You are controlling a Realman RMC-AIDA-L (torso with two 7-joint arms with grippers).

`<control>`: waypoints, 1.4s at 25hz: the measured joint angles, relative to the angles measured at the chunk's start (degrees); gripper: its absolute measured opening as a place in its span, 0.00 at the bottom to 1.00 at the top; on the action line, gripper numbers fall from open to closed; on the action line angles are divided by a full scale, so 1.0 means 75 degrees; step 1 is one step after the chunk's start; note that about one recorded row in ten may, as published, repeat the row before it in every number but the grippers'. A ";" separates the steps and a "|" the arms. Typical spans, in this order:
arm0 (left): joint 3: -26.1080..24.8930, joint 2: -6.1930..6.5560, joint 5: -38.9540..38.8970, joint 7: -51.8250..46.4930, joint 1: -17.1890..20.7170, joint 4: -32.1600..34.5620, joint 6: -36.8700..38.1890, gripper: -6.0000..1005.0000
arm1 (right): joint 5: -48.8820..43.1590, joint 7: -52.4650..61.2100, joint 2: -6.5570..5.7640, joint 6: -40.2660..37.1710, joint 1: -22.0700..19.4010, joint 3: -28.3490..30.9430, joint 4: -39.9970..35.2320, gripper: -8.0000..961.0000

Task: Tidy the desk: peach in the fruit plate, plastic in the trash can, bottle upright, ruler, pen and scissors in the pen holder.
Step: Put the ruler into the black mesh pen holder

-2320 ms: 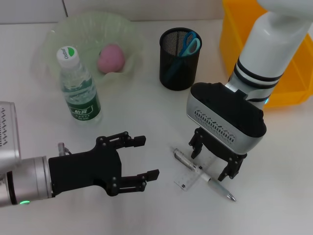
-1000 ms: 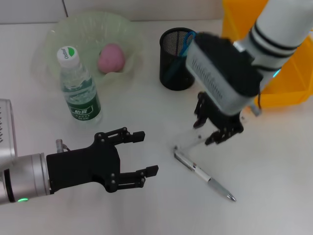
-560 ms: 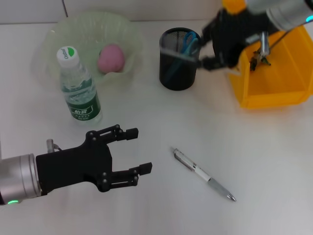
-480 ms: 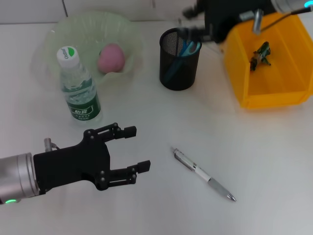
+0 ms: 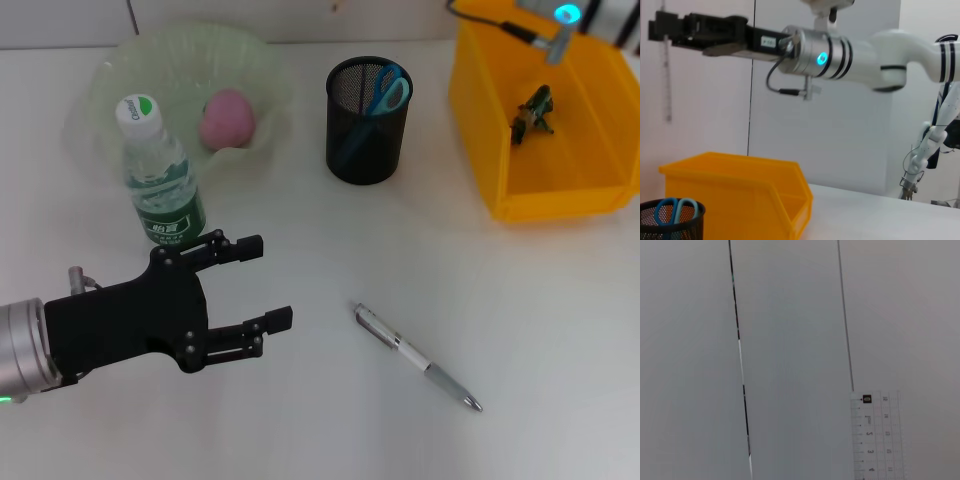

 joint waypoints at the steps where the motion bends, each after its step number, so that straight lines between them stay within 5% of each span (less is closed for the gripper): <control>1: 0.0001 0.0001 0.0009 0.0000 -0.0004 0.0003 0.0018 0.80 | 0.0410 -0.0491 0.0001 0.0022 0.0191 -0.0040 0.0519 0.40; 4: 0.0006 -0.0009 0.0049 0.0000 -0.0009 0.0039 0.0051 0.80 | 0.1704 -0.2110 0.0006 0.0175 0.1053 -0.0022 0.2467 0.40; 9: 0.0009 -0.0002 0.0059 0.0000 -0.0028 0.0031 0.0064 0.80 | 0.2265 -0.2882 0.0003 0.0419 0.1366 0.0022 0.3368 0.40; 28: 0.0002 -0.0002 0.0011 0.0093 -0.0034 0.0009 0.0066 0.80 | 0.2329 -0.3127 0.0036 0.0533 0.1094 0.0023 0.4122 0.40; 35: 0.0002 0.0007 0.0014 0.0093 -0.0024 0.0029 0.0073 0.80 | 0.2336 -0.3291 0.0036 0.0345 0.0917 -0.0002 0.4094 0.48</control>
